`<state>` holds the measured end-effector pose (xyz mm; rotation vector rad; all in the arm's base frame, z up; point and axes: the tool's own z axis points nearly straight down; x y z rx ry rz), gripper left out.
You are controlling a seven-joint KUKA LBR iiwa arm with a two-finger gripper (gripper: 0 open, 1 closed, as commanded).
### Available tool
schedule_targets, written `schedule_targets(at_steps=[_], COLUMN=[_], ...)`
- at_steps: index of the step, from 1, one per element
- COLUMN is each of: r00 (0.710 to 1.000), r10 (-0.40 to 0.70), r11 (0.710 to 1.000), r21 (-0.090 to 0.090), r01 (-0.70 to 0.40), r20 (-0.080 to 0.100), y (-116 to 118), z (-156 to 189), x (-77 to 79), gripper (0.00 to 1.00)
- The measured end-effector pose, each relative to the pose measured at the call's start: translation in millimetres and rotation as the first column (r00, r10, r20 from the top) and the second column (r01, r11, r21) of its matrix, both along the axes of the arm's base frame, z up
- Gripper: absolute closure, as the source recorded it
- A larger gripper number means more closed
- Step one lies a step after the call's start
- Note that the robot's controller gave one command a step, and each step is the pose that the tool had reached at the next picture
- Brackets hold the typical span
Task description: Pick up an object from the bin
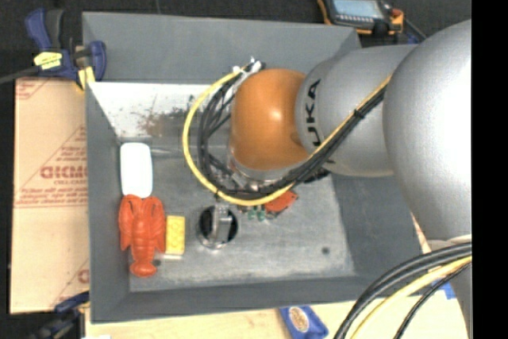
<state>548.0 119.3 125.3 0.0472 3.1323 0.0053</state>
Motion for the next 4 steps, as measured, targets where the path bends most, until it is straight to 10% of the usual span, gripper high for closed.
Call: schedule_targets(at_steps=[1, 2, 3, 4], r00=[1.0, 0.996, 0.996, 0.996], r10=[-0.008, 0.091, 0.089, 0.088], r11=[1.0, 0.996, 0.996, 0.996], r21=[-0.001, -0.002, -0.001, -0.001], r01=[0.008, -0.091, -0.089, -0.088], r20=[-0.003, -0.006, -0.006, -0.006], y=[0, 2, 2, 2], z=[-16, -13, -13, -13], x=[4.5, 28.4, 28.4, 28.3], gripper=[0.0, 1.0, 0.0, 0.0])
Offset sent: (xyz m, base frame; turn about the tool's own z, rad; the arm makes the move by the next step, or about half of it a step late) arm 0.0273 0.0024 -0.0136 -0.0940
